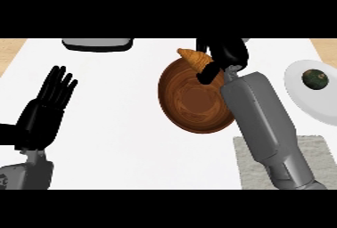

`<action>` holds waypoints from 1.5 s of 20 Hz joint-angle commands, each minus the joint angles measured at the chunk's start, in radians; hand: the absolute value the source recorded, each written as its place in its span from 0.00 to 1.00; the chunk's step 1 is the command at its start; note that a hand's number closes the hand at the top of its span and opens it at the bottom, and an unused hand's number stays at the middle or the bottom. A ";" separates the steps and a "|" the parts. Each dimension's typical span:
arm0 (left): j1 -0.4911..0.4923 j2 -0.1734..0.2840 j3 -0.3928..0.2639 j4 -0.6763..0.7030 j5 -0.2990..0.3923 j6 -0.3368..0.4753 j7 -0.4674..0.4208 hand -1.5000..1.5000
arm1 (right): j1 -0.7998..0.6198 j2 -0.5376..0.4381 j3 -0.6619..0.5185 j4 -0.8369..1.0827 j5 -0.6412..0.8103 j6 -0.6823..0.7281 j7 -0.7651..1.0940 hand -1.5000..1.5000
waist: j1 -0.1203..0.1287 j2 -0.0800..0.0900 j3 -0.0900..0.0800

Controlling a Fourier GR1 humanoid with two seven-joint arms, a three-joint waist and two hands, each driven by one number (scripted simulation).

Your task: Pick the croissant from the placemat and place it in the bowl

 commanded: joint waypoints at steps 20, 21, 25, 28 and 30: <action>-0.058 0.002 0.015 0.020 0.001 0.012 0.022 0.50 | -0.165 -0.021 -0.524 0.449 -0.495 -0.201 -0.453 0.00 | -0.006 0.002 0.002; 0.005 0.015 0.017 0.030 -0.008 -0.027 -0.022 0.50 | -0.207 -0.076 -0.527 0.456 -0.500 -0.153 -0.402 0.00 | -0.007 -0.002 0.001; 0.009 0.015 0.046 0.015 0.022 -0.022 -0.011 0.50 | -0.131 -0.178 -0.563 0.480 -0.538 -0.123 -0.476 0.00 | -0.013 -0.005 0.001; 0.030 -0.012 0.016 -0.003 0.006 -0.015 -0.012 0.50 | -0.082 -0.248 -0.593 0.512 -0.566 -0.097 -0.512 0.00 | -0.012 -0.004 0.001; 0.023 0.032 0.067 0.046 0.019 -0.035 -0.022 0.50 | -0.028 -0.289 -0.582 0.422 -0.595 0.016 -0.470 0.00 | -0.039 -0.013 0.000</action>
